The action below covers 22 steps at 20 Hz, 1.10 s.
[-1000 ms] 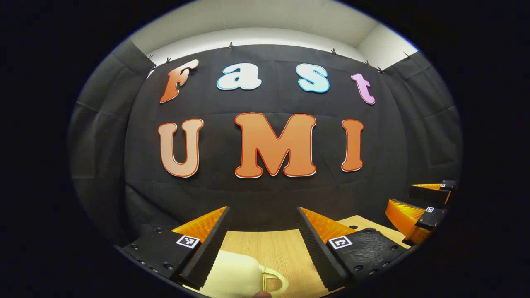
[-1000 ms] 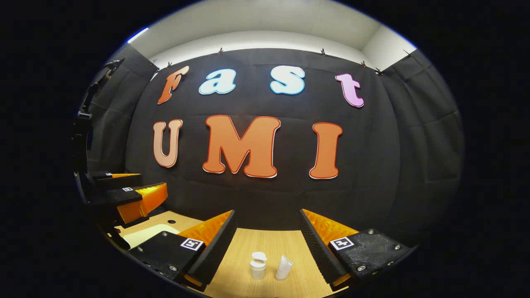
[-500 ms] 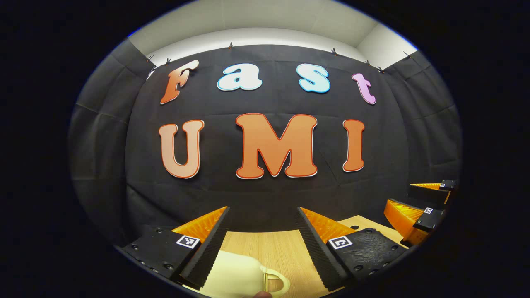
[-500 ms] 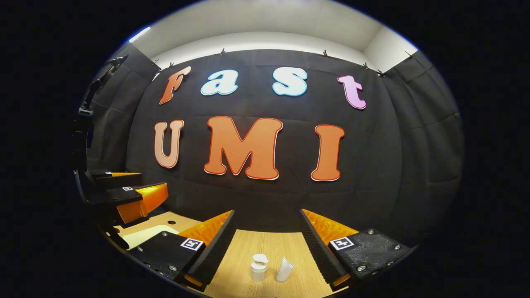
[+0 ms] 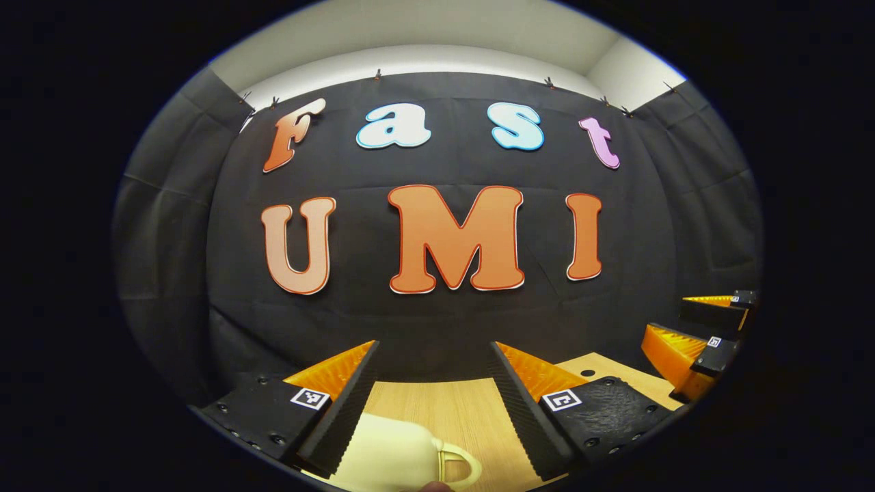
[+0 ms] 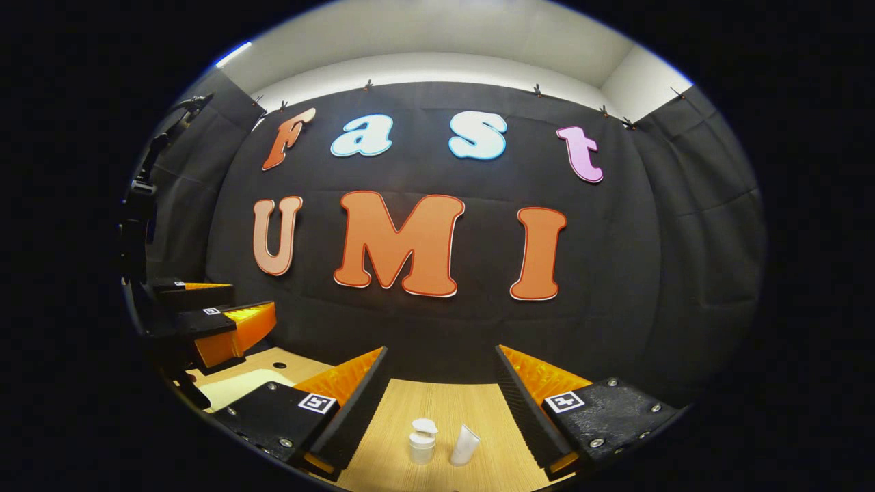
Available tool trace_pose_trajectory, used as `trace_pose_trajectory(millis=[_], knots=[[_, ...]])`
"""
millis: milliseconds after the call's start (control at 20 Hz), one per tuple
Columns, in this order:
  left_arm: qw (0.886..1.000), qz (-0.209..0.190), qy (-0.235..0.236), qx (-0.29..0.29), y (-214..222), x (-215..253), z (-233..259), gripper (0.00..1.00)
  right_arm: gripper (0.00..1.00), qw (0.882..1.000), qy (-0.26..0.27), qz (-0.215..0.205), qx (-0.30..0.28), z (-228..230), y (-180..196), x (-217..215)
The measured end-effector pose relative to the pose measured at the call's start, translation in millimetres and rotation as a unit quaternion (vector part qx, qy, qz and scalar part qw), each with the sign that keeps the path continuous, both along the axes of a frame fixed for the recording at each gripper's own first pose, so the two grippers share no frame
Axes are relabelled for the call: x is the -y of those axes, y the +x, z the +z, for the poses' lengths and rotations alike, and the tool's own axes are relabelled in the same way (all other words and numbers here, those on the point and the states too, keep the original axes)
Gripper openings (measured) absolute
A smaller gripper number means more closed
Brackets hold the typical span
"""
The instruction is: First open the suitcase, pack the skin care products into it, and then close the suitcase.
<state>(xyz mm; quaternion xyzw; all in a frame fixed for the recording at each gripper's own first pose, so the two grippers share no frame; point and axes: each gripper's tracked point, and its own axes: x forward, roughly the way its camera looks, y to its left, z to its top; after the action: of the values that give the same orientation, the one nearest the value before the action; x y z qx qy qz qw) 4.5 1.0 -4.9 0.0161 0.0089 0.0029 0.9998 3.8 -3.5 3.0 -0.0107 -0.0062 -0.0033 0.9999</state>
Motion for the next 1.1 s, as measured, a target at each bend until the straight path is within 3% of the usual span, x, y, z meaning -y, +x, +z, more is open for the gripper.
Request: trace_pose_trajectory(millis=[150, 450, 550, 700, 800, 1100], knots=[[1.0, -0.006, 0.026, -0.015, 3, 0, -15, 0.97, 0.95, 1.0, -0.005, -0.008, 0.001, 0, 0, 10], [0.983, -0.084, 0.13, -0.094, 1, 29, -94, 0.98, 0.95, 0.999, -0.019, -0.03, -0.01, -12, 0, 33], [0.971, -0.11, 0.186, -0.106, -5, 37, -128, 0.98, 0.95, 0.999, -0.023, -0.037, -0.017, -18, -2, 40], [0.943, -0.147, 0.267, -0.136, -11, 42, -178, 0.98, 0.95, 0.998, -0.023, -0.04, -0.031, -28, -5, 45], [0.929, -0.163, 0.291, -0.158, -14, 40, -201, 0.94, 0.95, 0.998, -0.026, -0.04, -0.035, -31, -7, 47], [0.895, -0.2, 0.35, -0.192, -37, 51, -250, 0.97, 0.95, 0.998, -0.03, -0.046, -0.044, -38, -15, 54]])
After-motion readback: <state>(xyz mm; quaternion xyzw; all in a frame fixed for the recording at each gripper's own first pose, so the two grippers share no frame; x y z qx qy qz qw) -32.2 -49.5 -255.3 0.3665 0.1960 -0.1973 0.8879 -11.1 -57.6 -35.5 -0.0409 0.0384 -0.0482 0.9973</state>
